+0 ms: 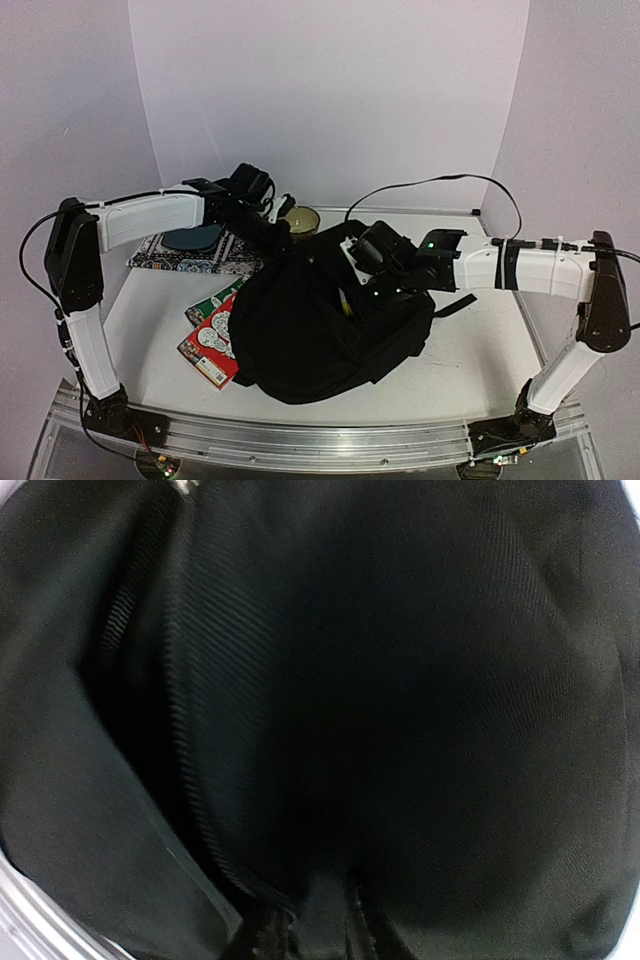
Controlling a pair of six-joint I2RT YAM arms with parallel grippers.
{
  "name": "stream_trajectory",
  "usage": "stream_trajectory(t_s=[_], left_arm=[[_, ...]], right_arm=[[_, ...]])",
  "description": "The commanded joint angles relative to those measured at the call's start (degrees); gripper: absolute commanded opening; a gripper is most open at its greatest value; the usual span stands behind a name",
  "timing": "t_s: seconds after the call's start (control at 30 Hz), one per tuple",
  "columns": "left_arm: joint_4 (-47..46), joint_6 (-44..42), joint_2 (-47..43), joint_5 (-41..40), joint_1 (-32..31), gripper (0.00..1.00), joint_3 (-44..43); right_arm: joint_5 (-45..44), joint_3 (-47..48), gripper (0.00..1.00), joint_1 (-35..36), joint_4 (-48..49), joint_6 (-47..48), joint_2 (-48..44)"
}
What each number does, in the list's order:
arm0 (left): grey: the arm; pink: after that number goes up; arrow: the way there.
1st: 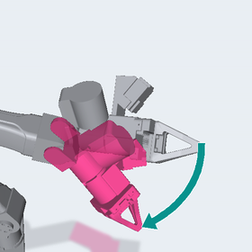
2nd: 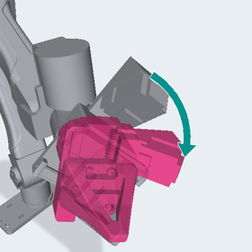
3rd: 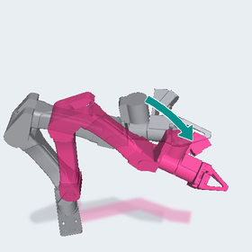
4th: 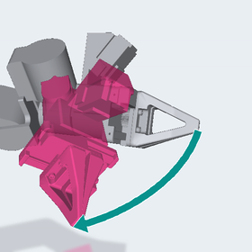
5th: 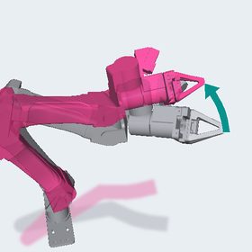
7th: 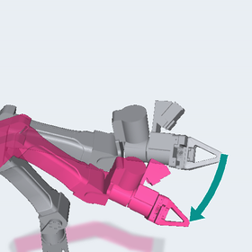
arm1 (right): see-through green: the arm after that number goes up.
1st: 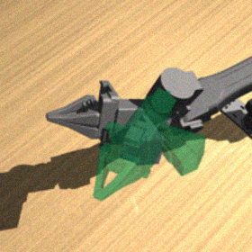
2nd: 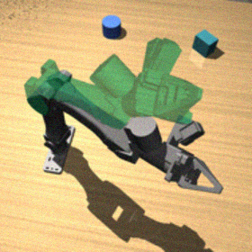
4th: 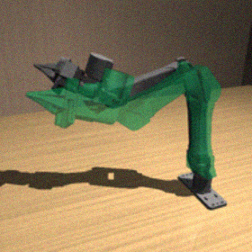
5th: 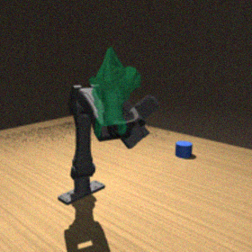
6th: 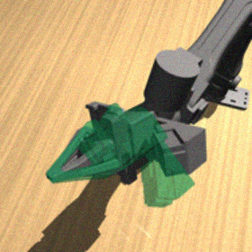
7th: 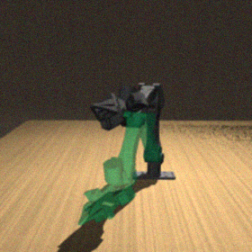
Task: Pack the student bag
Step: Place the lower front pocket of the student bag, then hold the lower front pocket of the student bag.
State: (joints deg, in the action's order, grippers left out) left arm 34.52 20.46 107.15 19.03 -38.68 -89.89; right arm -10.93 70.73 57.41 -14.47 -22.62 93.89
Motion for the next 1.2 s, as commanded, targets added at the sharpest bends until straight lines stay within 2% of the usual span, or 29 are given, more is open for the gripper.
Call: stream_trajectory(t_s=[0.0, 0.2, 0.4, 0.57, 0.8, 1.17], left_arm=[[-6.1, 5.6, -8.3, 1.1, 0.4, 0.00, 0.2], [-8.7, 7.7, -10.0, 1.0, 0.2, 0.00, 3.0], [-10.2, 10.0, -9.7, 1.8, -0.8, 0.00, 3.9], [-11.4, 11.7, -9.0, 1.7, -3.2, 0.00, 3.6], [-12.2, 12.8, -8.6, 1.4, -5.5, 0.00, 3.4], [-12.5, 13.2, -8.8, 1.5, -6.9, 0.00, 2.7]], right_arm=[[-2.9, 2.9, 0.27, 0.1, -8.9, -2.2, -1.9], [2.1, 16.2, 0.45, 0.1, -13.8, -2.8, 1.2], [3.6, 25.8, 0.56, 0.1, -15.1, -4.6, 5.8], [1.5, 31.8, 0.54, -0.1, -16.3, -6.4, 10.4], [-0.8, 36.2, 0.43, -1.5, -16.6, -9.4, 14.9], [-1.5, 36.9, 0.42, -3.5, -16.4, -9.5, 16.3]])
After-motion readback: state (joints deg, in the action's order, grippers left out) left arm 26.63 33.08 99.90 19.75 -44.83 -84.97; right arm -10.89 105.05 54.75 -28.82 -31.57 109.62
